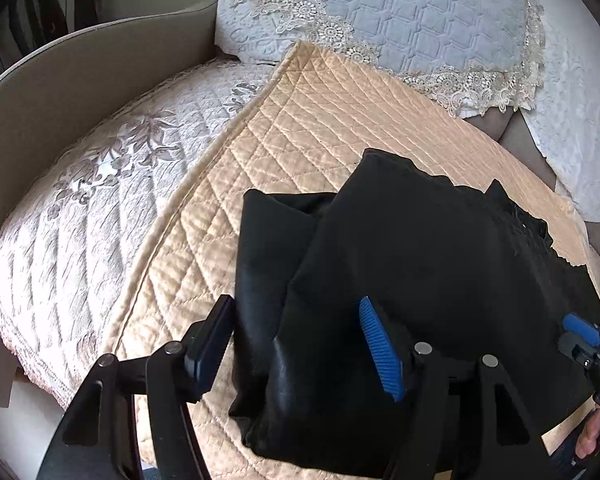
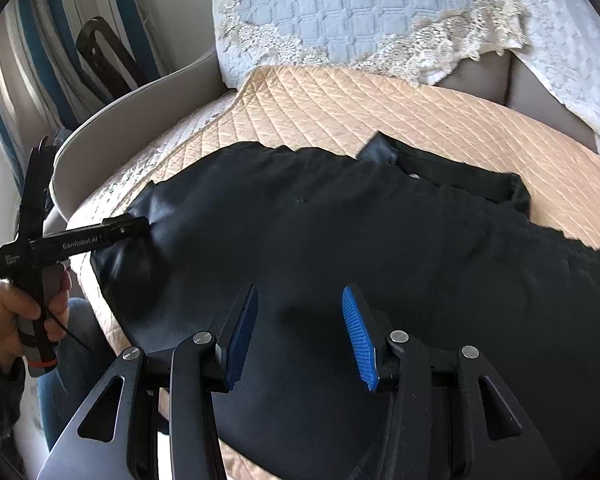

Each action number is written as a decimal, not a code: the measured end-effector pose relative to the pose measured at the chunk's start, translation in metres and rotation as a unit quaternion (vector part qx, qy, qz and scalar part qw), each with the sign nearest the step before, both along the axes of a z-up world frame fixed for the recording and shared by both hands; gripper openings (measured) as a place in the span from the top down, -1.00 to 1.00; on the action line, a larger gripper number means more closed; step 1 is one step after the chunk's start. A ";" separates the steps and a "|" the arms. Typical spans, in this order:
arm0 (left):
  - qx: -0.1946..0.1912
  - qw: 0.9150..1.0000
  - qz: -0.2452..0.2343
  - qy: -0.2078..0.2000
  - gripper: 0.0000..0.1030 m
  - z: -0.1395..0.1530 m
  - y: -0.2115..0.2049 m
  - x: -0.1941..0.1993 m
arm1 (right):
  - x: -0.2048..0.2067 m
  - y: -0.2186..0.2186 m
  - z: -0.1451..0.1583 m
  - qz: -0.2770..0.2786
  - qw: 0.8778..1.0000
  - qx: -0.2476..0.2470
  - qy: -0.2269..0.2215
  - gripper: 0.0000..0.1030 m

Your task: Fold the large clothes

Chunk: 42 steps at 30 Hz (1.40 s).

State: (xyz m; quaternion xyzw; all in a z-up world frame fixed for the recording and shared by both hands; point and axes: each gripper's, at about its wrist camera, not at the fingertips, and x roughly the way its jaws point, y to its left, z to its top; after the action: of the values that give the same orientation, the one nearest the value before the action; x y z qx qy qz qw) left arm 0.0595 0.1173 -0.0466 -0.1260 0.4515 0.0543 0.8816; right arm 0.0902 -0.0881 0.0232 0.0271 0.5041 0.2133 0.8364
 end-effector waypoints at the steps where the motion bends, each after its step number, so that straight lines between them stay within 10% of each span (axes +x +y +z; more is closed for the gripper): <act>1: 0.001 1.000 -0.001 0.000 -0.29 0.000 0.001 0.002 | 0.005 0.006 -0.003 0.005 1.000 -0.002 0.000 0.12; 18: 0.032 0.999 -0.006 -0.012 -0.02 -0.001 -0.008 -0.001 | -0.003 0.014 -0.008 0.013 1.000 0.000 0.025 0.12; 26: 0.041 0.999 -0.008 -0.016 0.54 0.008 -0.010 -0.003 | -0.029 -0.013 0.001 -0.017 0.999 -0.005 0.028 0.12; 42: -0.167 0.980 -0.074 -0.084 0.83 0.092 -0.020 -0.017 | -0.049 -0.081 0.019 -0.100 0.994 0.032 0.020 0.12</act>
State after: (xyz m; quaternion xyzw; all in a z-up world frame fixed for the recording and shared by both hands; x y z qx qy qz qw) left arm 0.0429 0.0977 0.0449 -0.2419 0.3870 -0.0985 0.8843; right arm 0.0412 -0.1688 0.0422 0.1084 0.5084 0.1441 0.8420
